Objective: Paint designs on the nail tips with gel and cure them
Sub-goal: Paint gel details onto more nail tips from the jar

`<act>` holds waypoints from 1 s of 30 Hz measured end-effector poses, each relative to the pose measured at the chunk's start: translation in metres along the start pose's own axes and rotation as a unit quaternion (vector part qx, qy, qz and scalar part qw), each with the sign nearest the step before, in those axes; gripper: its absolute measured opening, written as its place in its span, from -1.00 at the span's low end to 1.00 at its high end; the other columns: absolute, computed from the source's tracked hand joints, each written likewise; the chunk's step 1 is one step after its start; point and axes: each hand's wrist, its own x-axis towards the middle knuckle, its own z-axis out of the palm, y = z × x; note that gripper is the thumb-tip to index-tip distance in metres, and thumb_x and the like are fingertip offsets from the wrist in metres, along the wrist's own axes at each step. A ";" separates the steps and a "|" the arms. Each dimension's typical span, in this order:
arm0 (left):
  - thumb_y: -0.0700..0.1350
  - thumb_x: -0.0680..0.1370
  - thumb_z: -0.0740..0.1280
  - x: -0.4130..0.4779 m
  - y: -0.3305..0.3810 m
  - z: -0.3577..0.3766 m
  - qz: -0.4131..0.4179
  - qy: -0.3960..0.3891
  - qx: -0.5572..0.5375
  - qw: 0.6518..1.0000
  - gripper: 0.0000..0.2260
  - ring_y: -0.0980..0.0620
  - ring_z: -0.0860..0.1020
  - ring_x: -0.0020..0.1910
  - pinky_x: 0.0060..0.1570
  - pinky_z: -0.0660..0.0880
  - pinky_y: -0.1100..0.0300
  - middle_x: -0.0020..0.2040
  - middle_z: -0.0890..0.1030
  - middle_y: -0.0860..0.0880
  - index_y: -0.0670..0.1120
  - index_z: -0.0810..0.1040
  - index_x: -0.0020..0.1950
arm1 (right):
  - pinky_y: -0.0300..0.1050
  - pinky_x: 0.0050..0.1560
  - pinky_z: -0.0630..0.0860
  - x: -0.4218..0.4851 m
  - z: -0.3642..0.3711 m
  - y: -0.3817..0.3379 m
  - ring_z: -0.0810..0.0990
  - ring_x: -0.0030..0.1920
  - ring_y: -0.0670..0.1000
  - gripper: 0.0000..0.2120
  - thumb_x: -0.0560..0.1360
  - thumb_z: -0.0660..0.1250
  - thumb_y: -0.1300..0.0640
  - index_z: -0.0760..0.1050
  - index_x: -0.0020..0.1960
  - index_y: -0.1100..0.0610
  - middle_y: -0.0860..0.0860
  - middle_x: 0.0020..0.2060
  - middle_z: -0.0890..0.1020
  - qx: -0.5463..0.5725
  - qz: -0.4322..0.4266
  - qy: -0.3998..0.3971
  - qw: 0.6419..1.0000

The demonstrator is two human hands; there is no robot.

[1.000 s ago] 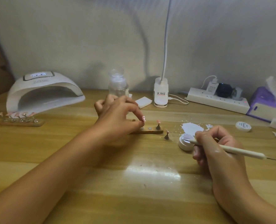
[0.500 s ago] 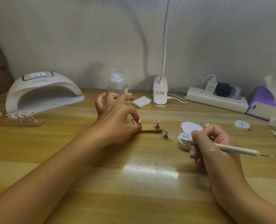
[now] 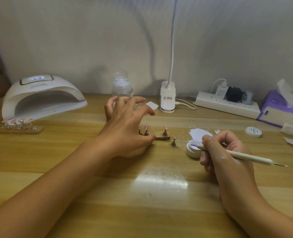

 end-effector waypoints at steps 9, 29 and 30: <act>0.32 0.46 0.32 -0.017 0.054 0.020 -0.027 0.030 0.002 0.999 -0.71 0.09 0.28 0.12 -0.07 -0.02 0.15 0.02 0.36 0.17 0.18 0.63 0.02 | -0.37 -0.57 0.25 -0.002 0.005 -0.005 0.33 -0.58 -0.16 -0.74 0.45 0.43 -0.01 0.41 -0.17 0.11 -0.07 -0.57 0.43 0.029 -0.033 0.013 0.999; 0.19 0.48 0.38 -0.019 0.070 0.029 -0.058 0.033 -0.077 0.995 -0.84 0.10 0.40 0.00 -0.08 0.08 0.10 -0.16 0.35 0.17 0.19 0.66 -0.03 | -0.35 -0.55 0.30 -0.003 0.006 -0.005 0.37 -0.56 -0.18 -0.79 0.55 0.38 0.09 0.41 -0.15 0.17 -0.03 -0.57 0.49 0.016 -0.055 0.001 0.998; 0.18 0.48 0.38 -0.019 0.069 0.029 -0.060 0.034 -0.083 0.994 -0.86 0.12 0.40 -0.01 -0.07 0.09 0.10 -0.16 0.36 0.17 0.18 0.66 -0.05 | -0.35 -0.55 0.30 -0.002 0.006 -0.005 0.37 -0.56 -0.18 -0.79 0.55 0.38 0.09 0.41 -0.15 0.17 -0.03 -0.56 0.48 0.014 -0.055 0.001 0.998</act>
